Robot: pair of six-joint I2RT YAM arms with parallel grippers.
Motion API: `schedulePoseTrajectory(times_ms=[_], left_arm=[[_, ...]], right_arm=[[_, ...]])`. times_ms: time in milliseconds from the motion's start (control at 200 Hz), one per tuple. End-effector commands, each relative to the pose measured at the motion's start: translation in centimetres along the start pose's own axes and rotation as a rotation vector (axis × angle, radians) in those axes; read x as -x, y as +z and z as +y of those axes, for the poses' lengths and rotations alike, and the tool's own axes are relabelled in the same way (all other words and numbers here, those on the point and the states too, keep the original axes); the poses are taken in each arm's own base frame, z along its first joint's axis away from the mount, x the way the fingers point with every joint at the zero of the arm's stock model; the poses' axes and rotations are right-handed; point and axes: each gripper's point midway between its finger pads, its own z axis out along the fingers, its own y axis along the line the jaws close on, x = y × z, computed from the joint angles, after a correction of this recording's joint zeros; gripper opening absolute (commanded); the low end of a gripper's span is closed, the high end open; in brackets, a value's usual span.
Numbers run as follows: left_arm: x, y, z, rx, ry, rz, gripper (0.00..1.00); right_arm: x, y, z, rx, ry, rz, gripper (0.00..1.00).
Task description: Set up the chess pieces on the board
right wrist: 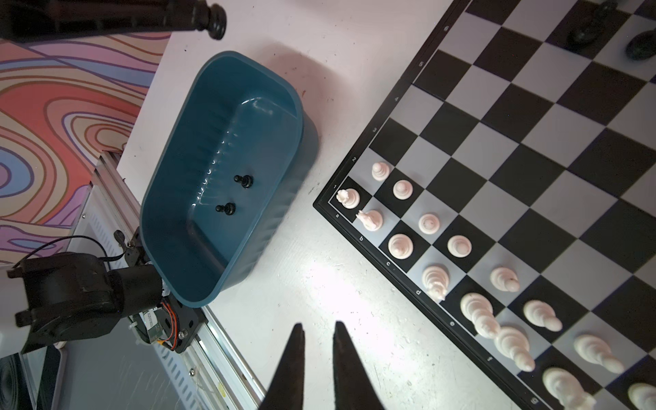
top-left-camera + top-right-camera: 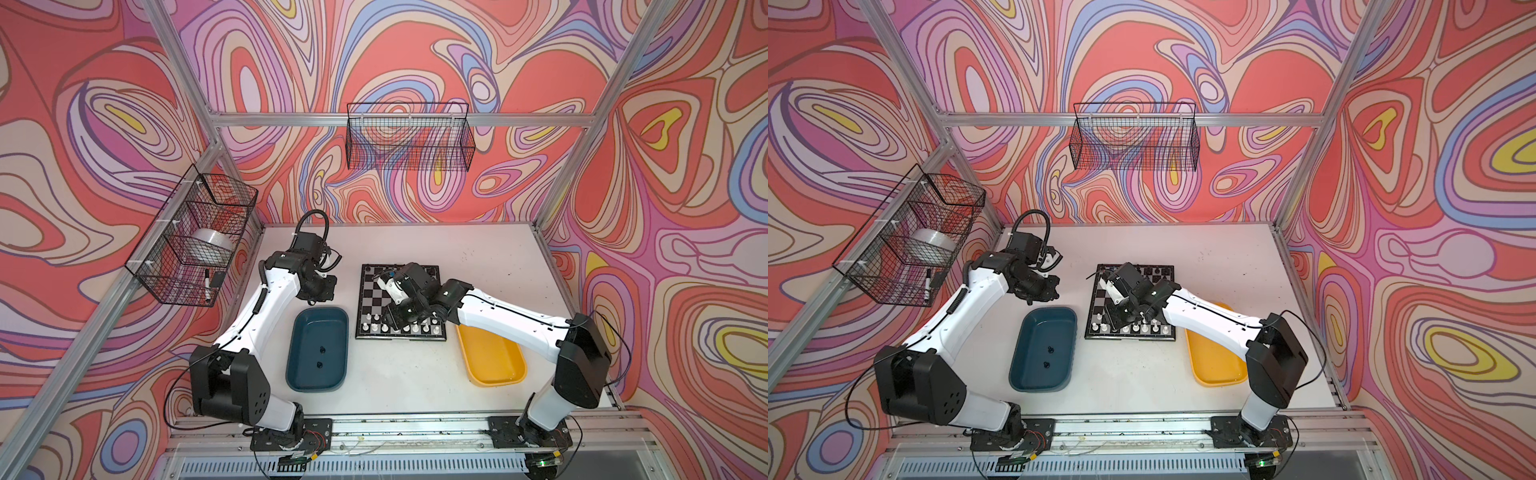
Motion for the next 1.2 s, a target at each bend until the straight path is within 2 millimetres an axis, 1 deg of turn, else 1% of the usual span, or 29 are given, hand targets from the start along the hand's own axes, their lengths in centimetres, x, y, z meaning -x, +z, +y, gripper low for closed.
schedulePoseTrajectory(times_ms=[0, 270, 386, 476, 611, 776, 871, 1027, 1192], left_arm=[[0.8, -0.1, -0.3, 0.015, 0.044, 0.010, 0.00], [5.5, 0.4, -3.2, 0.018, 0.155, -0.063, 0.00], [7.1, 1.2, -4.5, 0.011, 0.188, -0.077, 0.00], [8.2, 2.0, -5.6, 0.007, 0.219, -0.075, 0.00], [9.9, 3.5, -7.3, -0.001, 0.248, -0.098, 0.00], [11.4, 5.5, -9.1, -0.009, 0.276, -0.093, 0.00], [12.2, 6.5, -9.7, -0.004, 0.300, -0.091, 0.00], [13.3, 7.9, -9.9, 0.010, 0.326, -0.079, 0.00], [13.7, 9.4, -10.1, 0.015, 0.347, -0.066, 0.00]], right_arm=[[0.7, -1.8, 0.7, 0.028, 0.007, -0.041, 0.16], [1.4, -3.4, -0.3, 0.078, 0.075, -0.066, 0.17], [2.0, -4.4, -1.5, 0.079, 0.109, -0.098, 0.17], [2.6, -5.6, -2.7, 0.066, 0.135, -0.137, 0.17], [3.2, -6.9, -3.3, 0.067, 0.151, -0.175, 0.17], [3.2, -7.1, -3.6, 0.060, 0.161, -0.172, 0.17], [3.1, -7.1, -3.7, 0.056, 0.166, -0.173, 0.17], [2.7, -6.9, -4.1, 0.048, 0.173, -0.167, 0.16], [2.5, -6.7, -4.3, 0.043, 0.178, -0.160, 0.17]])
